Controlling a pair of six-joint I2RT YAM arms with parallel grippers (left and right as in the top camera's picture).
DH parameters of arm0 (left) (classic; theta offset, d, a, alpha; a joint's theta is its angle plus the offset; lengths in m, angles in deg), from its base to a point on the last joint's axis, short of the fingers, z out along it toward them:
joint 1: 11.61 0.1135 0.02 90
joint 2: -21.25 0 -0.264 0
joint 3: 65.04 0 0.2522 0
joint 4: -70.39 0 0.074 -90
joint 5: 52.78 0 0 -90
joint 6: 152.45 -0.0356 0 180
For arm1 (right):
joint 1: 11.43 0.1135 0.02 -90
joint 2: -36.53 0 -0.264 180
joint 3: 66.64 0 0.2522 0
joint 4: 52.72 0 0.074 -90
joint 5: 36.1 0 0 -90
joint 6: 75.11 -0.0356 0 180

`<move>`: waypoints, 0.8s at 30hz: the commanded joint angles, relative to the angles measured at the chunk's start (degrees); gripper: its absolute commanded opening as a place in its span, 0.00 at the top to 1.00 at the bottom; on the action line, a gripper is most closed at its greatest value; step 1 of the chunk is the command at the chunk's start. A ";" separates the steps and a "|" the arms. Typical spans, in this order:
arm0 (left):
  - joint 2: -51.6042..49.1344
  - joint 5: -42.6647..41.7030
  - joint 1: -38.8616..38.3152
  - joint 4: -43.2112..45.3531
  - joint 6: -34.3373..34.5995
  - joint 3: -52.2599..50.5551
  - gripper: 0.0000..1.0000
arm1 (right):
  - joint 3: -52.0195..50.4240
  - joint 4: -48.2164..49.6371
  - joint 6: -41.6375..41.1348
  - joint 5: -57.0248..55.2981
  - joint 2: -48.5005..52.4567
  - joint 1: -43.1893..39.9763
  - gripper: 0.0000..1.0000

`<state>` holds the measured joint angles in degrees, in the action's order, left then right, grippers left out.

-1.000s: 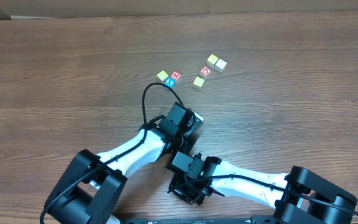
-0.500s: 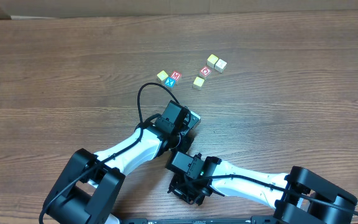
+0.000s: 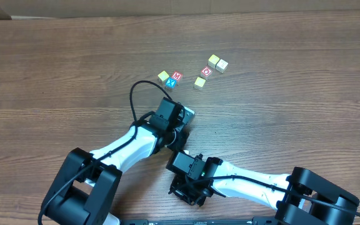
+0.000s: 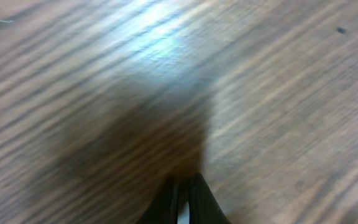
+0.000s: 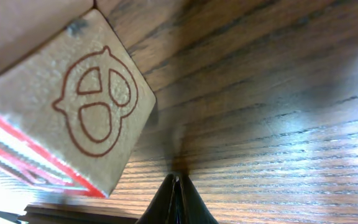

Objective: Flip 3 blocks

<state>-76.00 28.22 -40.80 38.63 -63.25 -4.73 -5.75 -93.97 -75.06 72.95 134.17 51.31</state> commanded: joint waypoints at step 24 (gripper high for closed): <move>-3.37 12.11 24.48 -13.53 19.23 -2.71 0.94 | -0.57 -15.54 12.41 -5.11 0.72 -28.48 0.96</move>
<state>-75.13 36.29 -20.34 29.47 -48.96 -3.40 -4.87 -109.62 -69.42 74.65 133.58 29.65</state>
